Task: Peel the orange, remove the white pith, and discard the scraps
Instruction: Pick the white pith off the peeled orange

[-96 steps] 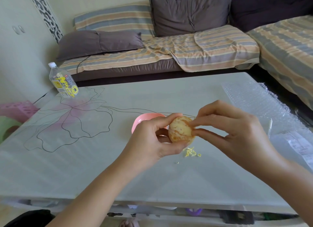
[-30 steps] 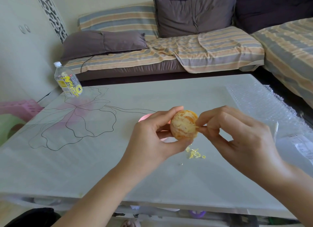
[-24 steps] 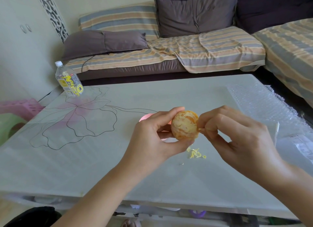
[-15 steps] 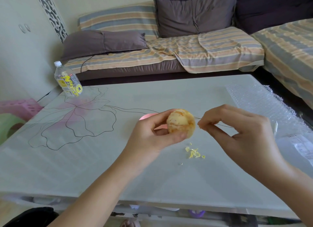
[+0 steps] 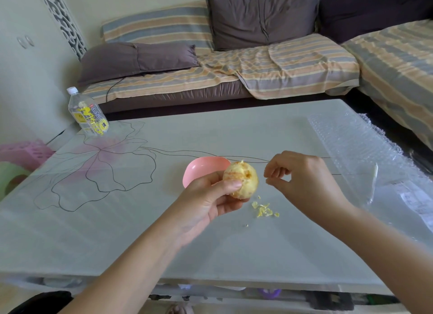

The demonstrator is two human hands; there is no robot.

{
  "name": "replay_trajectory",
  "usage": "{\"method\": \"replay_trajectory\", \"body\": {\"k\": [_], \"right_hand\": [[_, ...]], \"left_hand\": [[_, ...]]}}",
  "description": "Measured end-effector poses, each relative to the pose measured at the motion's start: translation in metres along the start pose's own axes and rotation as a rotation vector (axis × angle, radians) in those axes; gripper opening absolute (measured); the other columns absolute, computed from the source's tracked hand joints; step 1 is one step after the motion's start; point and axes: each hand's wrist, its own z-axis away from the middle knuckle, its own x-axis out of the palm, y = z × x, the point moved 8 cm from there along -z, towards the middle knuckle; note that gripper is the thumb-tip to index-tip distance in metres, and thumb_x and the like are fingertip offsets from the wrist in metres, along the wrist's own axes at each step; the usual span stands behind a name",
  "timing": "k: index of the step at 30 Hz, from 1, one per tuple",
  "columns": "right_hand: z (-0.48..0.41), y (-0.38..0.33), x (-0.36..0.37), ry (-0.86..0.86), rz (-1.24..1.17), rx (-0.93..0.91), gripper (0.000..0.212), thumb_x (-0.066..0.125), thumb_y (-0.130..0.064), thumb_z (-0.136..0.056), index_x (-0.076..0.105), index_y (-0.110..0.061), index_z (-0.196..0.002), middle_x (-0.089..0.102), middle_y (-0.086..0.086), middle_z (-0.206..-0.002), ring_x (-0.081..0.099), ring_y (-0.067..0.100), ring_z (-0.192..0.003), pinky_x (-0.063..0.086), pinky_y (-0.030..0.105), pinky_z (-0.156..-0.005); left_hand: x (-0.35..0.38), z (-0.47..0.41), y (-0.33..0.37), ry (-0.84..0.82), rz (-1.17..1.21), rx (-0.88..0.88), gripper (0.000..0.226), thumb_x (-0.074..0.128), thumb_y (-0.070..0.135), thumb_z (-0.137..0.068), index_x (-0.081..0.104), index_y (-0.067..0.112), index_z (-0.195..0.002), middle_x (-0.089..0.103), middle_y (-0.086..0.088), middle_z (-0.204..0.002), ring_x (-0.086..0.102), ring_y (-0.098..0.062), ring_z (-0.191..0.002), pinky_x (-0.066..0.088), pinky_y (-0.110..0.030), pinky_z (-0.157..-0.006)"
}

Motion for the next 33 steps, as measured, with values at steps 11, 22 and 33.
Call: {"method": "replay_trajectory", "body": {"k": [11,22,33], "right_hand": [[0.009,-0.033,-0.023,0.148,-0.092,-0.297,0.008,0.070,-0.020,-0.082,0.076,-0.020,-0.087,0.067,-0.009,-0.082,0.059,0.001,-0.073,0.040,0.006,-0.064],[0.020,-0.059,-0.020,0.220,0.138,-0.574,0.010,0.066,-0.012,-0.082,0.075,-0.008,-0.080,0.071,0.002,-0.075,0.066,0.017,-0.060,0.050,0.027,-0.045],[0.022,-0.060,-0.016,0.267,0.238,-0.603,0.012,0.064,-0.010,-0.083,0.070,-0.006,-0.073,0.066,0.007,-0.067,0.060,0.027,-0.052,0.048,0.031,-0.042]], "left_hand": [[0.001,-0.003,-0.002,0.056,0.037,0.029,0.039,0.070,0.019,-0.068,0.068,0.004,-0.105,0.072,-0.011,-0.096,0.070,-0.024,-0.085,0.057,-0.024,-0.070],[0.007,0.002,0.010,0.124,-0.275,0.183,0.016,0.072,0.011,-0.080,0.075,0.012,-0.095,0.070,-0.018,-0.095,0.063,-0.015,-0.080,0.057,-0.031,-0.084],[0.009,0.004,0.014,0.162,-0.329,0.195,0.018,0.076,0.012,-0.077,0.075,0.013,-0.094,0.070,0.001,-0.079,0.063,-0.011,-0.073,0.057,-0.026,-0.080]]}}
